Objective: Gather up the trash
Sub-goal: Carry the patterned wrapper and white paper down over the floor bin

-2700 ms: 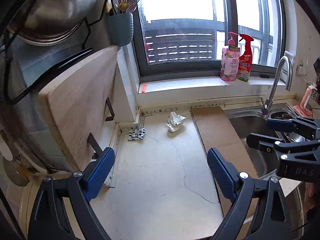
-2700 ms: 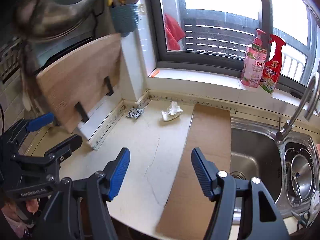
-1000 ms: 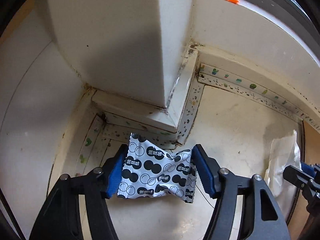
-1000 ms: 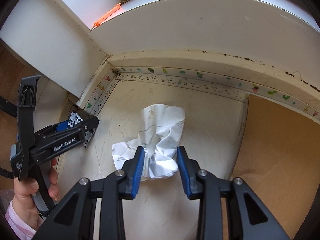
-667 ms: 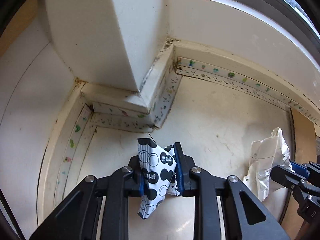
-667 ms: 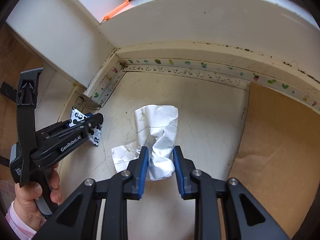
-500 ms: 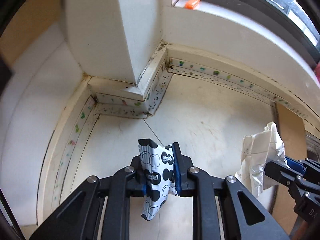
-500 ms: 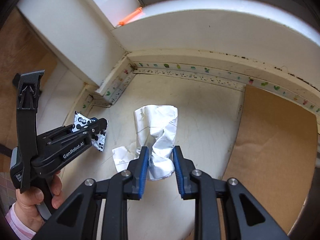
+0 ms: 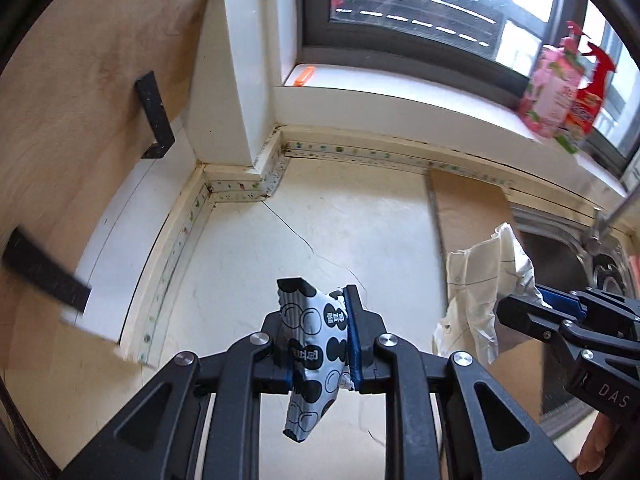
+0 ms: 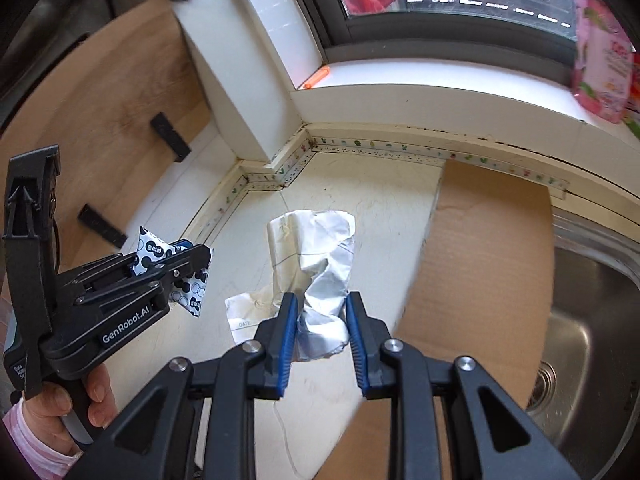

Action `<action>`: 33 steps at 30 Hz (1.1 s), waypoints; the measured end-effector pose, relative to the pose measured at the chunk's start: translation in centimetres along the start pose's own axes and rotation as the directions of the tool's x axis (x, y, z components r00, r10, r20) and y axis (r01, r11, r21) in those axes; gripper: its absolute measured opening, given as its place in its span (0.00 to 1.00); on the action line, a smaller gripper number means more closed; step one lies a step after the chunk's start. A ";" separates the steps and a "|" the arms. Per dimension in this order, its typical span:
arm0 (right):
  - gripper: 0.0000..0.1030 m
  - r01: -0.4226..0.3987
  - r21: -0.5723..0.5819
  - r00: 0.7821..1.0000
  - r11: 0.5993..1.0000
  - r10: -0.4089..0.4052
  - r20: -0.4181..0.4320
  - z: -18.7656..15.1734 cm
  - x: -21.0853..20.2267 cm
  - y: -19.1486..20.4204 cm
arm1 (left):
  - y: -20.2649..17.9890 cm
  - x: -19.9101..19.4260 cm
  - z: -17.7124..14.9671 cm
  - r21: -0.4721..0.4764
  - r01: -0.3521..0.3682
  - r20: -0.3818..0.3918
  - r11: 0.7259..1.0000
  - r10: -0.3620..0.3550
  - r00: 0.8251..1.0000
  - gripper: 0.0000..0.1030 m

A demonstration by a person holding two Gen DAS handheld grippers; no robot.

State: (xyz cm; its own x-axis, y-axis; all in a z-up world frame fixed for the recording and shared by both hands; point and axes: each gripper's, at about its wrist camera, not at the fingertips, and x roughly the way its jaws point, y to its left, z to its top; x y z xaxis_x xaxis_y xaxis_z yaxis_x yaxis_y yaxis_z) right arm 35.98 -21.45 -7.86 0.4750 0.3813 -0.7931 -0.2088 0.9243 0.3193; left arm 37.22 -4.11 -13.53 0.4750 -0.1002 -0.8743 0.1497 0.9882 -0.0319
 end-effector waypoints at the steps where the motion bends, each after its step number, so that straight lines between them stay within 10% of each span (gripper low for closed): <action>1: 0.24 0.006 0.000 1.000 1.000 -0.006 0.009 -0.8 -1.1 0.5 | -0.3 -1.2 -0.8 0.002 0.016 0.003 1.000 -0.016 1.000 0.16; 13: 0.24 0.060 -0.020 0.994 0.998 -0.058 0.091 -9.8 -11.0 4.8 | -4.2 -14.2 -9.9 0.122 0.099 0.079 0.988 -0.109 0.991 0.16; 33: 0.24 -0.034 -0.160 0.998 0.987 0.041 0.039 -22.4 -15.0 11.0 | -1.6 -20.9 -24.3 0.061 0.117 0.094 0.991 -0.122 0.988 0.16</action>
State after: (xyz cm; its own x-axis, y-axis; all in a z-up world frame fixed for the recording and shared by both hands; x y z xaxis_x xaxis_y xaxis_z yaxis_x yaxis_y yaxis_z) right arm 7.37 -17.31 -4.03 0.4989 0.4188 -0.7587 -0.3589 0.8967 0.2590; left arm 5.99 -0.79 -6.92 0.5328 -0.2306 -0.8142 0.2567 0.9609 -0.1041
